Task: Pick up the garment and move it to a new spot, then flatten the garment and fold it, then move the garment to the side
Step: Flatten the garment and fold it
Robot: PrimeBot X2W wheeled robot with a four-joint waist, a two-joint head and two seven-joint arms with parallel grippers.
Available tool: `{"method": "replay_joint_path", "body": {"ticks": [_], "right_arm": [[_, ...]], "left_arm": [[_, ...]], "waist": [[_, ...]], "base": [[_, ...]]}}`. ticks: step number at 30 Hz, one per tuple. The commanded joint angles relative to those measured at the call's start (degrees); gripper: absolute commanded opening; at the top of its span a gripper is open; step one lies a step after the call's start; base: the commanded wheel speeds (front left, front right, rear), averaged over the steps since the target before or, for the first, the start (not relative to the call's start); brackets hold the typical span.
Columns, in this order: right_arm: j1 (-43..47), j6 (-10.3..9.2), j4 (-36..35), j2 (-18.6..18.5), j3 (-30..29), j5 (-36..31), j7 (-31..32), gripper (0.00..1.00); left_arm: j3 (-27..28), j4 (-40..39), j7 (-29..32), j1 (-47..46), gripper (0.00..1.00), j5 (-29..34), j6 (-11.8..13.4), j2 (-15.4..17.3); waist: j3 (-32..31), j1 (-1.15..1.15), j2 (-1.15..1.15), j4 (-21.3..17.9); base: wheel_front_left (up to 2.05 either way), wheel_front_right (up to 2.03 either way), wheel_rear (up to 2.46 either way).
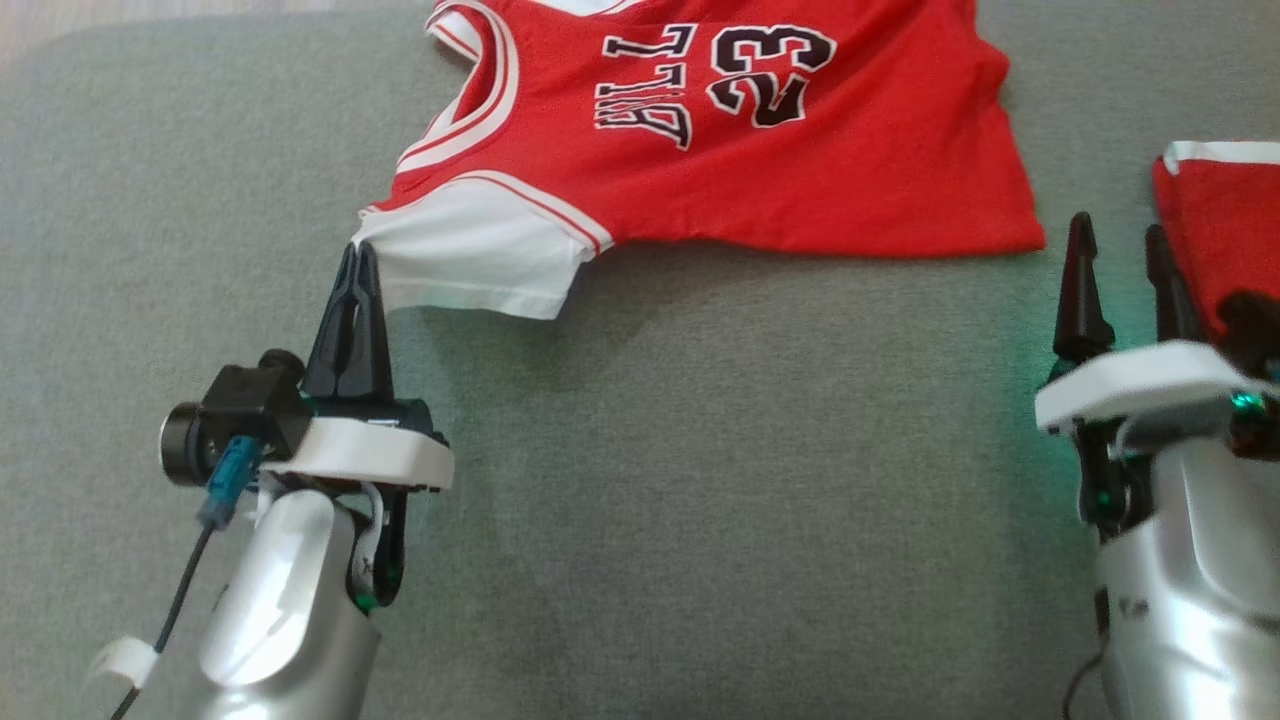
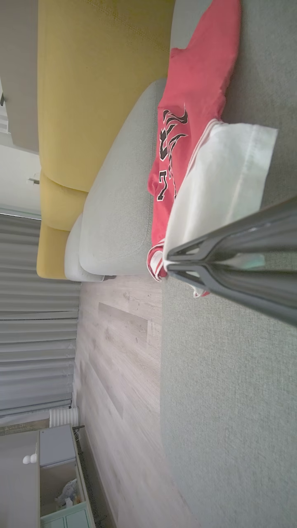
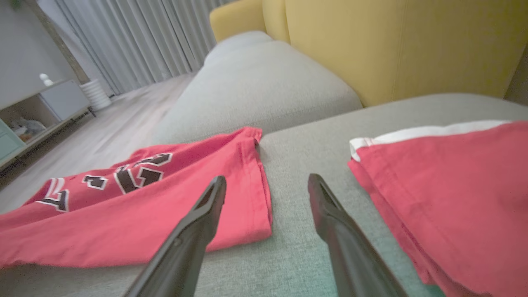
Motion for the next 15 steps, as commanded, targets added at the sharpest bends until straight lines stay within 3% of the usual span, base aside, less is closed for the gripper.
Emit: {"method": "replay_joint_path", "body": {"ticks": [1, 6, 15], "right_arm": [[-3.3, -0.04, 0.8, -0.1, 0.6, -0.1, 1.1, 1.0], [-11.3, -0.04, 14.5, -0.1, -2.8, -2.3, 5.5, 1.0], [-18.4, -0.04, 30.1, -0.1, -7.3, -7.6, 4.5, 1.0]], "left_arm": [[1.4, -2.4, -0.8, -2.2, 0.0, 0.4, -0.1, 0.9], [-0.2, -3.8, -1.1, -2.5, 0.0, 0.7, -0.6, 0.2], [-1.2, -4.4, -1.5, -2.4, 0.0, 0.6, -0.7, -0.2]], "waist": [[0.5, 0.0, 0.0, 0.6], [2.1, 0.0, 0.0, 2.5], [3.0, 0.0, 0.0, 4.0]], "base": [[0.0, 0.0, 0.0], [0.0, 0.0, 0.0], [0.0, 0.0, 0.0]]}}
